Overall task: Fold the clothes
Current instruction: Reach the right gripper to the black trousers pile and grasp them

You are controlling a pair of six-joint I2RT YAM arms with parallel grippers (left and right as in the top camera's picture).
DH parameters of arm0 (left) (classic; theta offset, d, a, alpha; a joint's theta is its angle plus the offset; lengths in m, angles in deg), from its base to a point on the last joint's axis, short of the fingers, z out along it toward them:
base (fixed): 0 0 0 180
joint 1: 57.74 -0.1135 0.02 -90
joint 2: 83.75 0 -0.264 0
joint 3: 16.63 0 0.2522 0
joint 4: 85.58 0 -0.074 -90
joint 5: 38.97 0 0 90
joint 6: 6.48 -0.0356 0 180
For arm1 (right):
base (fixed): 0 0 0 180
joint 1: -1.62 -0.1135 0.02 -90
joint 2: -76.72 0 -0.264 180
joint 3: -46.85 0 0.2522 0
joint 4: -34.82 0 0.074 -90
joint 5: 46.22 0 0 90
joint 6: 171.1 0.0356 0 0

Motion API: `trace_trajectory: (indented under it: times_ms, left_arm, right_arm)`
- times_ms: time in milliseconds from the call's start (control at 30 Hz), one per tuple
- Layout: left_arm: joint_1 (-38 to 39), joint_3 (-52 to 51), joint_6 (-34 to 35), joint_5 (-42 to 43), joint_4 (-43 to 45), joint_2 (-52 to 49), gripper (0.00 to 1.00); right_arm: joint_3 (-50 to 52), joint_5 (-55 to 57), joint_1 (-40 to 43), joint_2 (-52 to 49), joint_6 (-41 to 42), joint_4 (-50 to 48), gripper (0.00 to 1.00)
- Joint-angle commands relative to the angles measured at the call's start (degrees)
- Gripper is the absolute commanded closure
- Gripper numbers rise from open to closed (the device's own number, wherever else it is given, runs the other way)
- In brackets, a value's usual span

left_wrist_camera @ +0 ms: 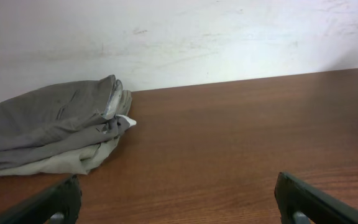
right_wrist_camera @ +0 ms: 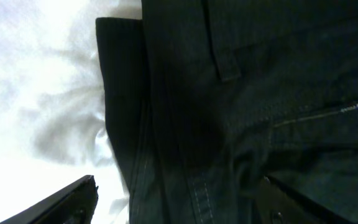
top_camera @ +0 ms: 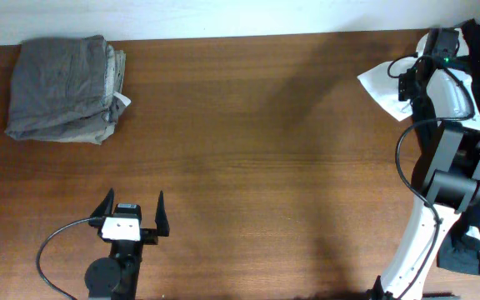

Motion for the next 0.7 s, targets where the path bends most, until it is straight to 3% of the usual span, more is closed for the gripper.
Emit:
trace_trajectory:
  times_ms: [0,233,433,467,533,667]
  left_arm:
    - [0.11,-0.37,-0.94,-0.39,-0.07,0.33,0.01]
    - [0.11,-0.37,-0.94,-0.39,-0.07,0.33,0.01]
    - [0.11,-0.37,-0.94,-0.39,-0.07,0.33,0.01]
    - [0.11,-0.37,-0.94,-0.39,-0.07,0.33,0.01]
    - [0.11,-0.37,-0.94,-0.39,-0.07,0.33,0.01]
    - [0.11,-0.37,-0.94,-0.39,-0.04,0.33,0.01]
  right_arm:
    - [-1.05,1.14,0.2,-2.01,0.26,-0.87,0.14]
    - [-1.03,-0.42,0.37,-2.78,3.48,-2.56,0.26]
    - [-1.38,-4.52,0.37,-2.1,4.96,-1.92,0.25]
    - [-1.51,-4.79,0.37,-2.1,5.05,-2.14,0.18]
    - [-1.51,-4.9,0.5,-2.1,5.01,-2.34,0.14]
    - [-1.49,-5.38,2.38,-2.12,8.81,-2.84,0.14]
